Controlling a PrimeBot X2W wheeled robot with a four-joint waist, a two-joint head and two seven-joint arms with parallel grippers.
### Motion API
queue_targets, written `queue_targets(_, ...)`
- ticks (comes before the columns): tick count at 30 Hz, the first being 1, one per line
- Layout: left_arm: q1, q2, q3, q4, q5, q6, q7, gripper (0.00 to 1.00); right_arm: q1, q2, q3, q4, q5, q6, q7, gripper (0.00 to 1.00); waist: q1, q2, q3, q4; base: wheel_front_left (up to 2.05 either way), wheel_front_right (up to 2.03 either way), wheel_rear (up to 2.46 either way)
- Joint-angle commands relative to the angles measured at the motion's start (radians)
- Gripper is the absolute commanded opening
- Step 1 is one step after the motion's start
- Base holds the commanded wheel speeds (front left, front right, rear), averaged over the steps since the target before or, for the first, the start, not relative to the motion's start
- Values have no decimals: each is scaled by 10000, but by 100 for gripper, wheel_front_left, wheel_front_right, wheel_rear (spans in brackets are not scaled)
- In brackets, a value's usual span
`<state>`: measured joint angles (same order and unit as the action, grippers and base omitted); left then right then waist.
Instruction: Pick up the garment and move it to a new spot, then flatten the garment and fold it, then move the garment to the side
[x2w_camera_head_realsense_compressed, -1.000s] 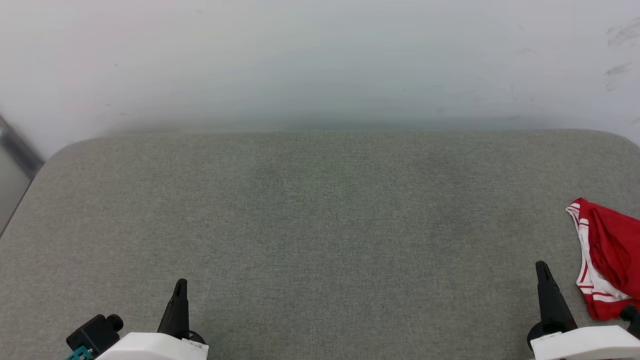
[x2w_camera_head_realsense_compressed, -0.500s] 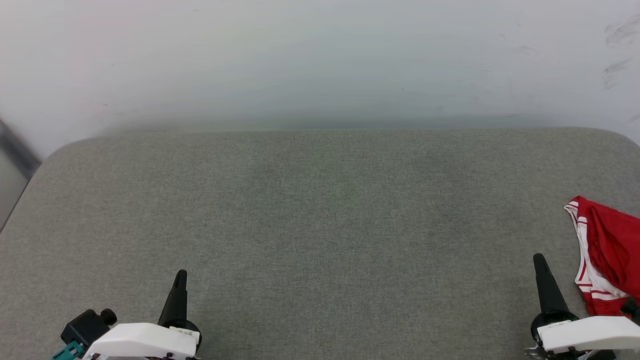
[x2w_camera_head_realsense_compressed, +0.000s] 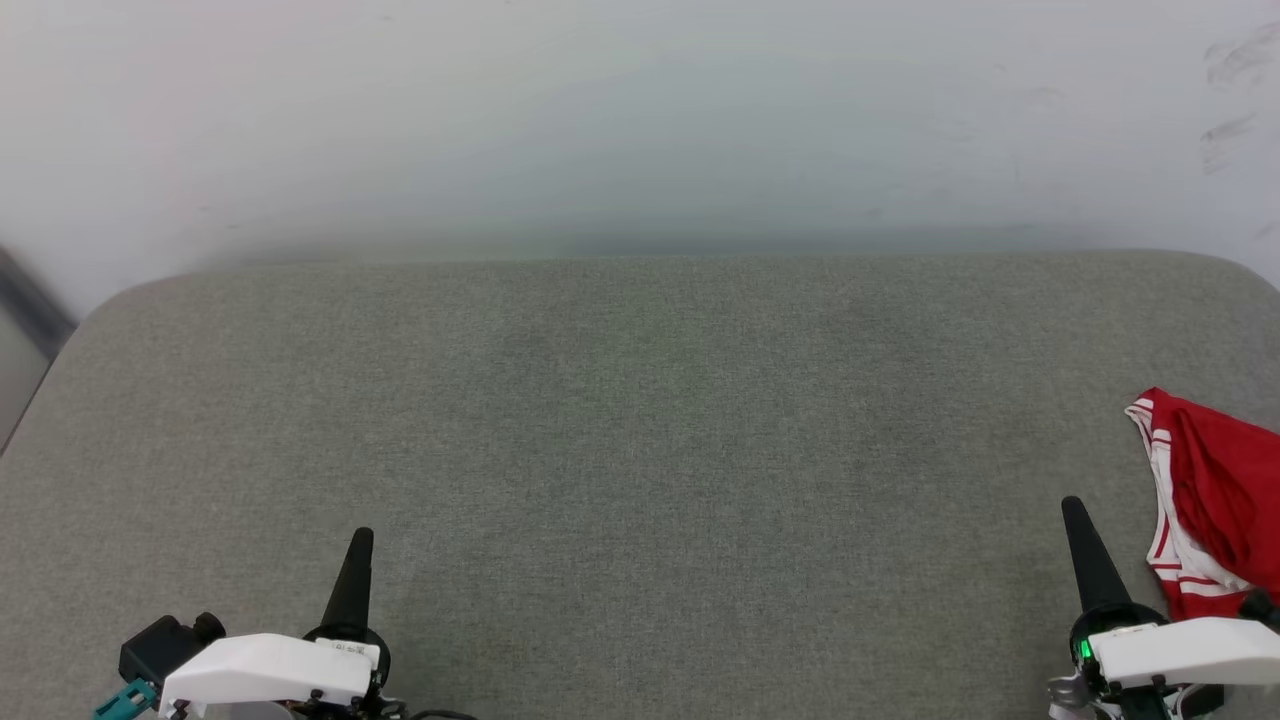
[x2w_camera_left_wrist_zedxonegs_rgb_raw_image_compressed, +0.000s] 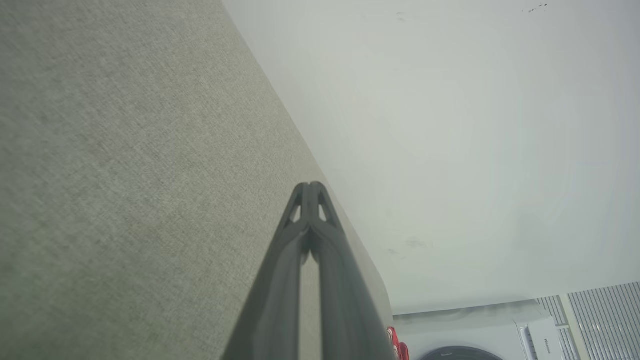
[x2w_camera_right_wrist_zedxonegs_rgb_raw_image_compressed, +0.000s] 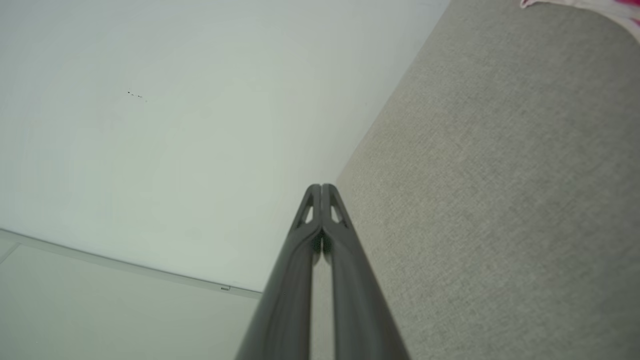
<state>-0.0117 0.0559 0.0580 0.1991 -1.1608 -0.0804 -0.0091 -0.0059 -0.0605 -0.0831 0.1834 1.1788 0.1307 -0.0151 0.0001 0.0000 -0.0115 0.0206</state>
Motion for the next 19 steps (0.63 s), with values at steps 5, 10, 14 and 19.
queue_targets(5, -326, 47, 84, 22, -692, -150, 178, 0, -368, -70, -30, 32, 690, 2, 175, 0, -1, 0, 15, -21, 0, 0, 0)
queue_targets(10, -434, 45, 137, 69, -1171, -187, 304, 0, -469, -66, -45, 105, 1155, 2, 307, 0, -1, 0, 29, -40, 0, 0, 0)
queue_targets(14, -485, 43, 178, 113, -1546, -234, 407, 0, -519, -62, -58, 167, 1511, 1, 403, 0, -1, 0, 39, -56, 0, 0, 0)
queue_targets(19, -581, 39, 229, 164, -1995, -277, 514, 0, -624, -56, -74, 229, 1953, 1, 511, 0, -1, 0, 53, -75, 0, 0, 0)
